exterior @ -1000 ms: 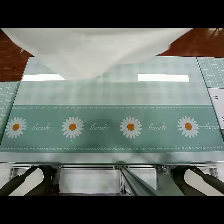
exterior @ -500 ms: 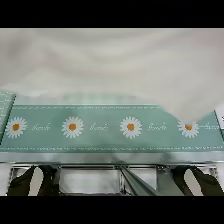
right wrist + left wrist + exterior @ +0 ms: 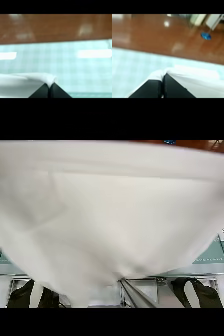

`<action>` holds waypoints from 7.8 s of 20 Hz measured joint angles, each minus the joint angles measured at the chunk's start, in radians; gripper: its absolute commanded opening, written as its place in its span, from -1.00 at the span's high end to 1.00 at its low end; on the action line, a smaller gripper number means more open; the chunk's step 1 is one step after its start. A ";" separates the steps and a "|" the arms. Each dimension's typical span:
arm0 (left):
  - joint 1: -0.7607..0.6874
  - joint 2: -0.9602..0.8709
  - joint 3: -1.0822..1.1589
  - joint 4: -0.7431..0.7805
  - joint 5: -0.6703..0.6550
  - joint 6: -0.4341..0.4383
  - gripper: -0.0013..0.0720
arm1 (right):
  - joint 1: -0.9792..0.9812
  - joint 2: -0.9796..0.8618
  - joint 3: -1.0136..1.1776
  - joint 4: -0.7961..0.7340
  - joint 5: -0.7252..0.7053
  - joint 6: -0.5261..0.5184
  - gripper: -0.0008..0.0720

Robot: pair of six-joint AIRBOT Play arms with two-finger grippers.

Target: Fold the shirts.

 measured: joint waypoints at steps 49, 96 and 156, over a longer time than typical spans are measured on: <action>-0.082 -0.748 -0.434 0.108 -0.119 0.171 -0.41 | -0.051 -0.922 -0.223 -0.012 -0.090 -0.060 -0.15; -0.271 -0.571 -1.037 -0.133 0.162 0.188 0.89 | -0.122 -0.666 -0.898 0.274 -0.322 -0.204 0.93; -0.592 -0.428 -0.673 -0.056 0.557 0.085 0.89 | 0.049 -0.966 -0.247 0.287 -0.265 -0.201 0.93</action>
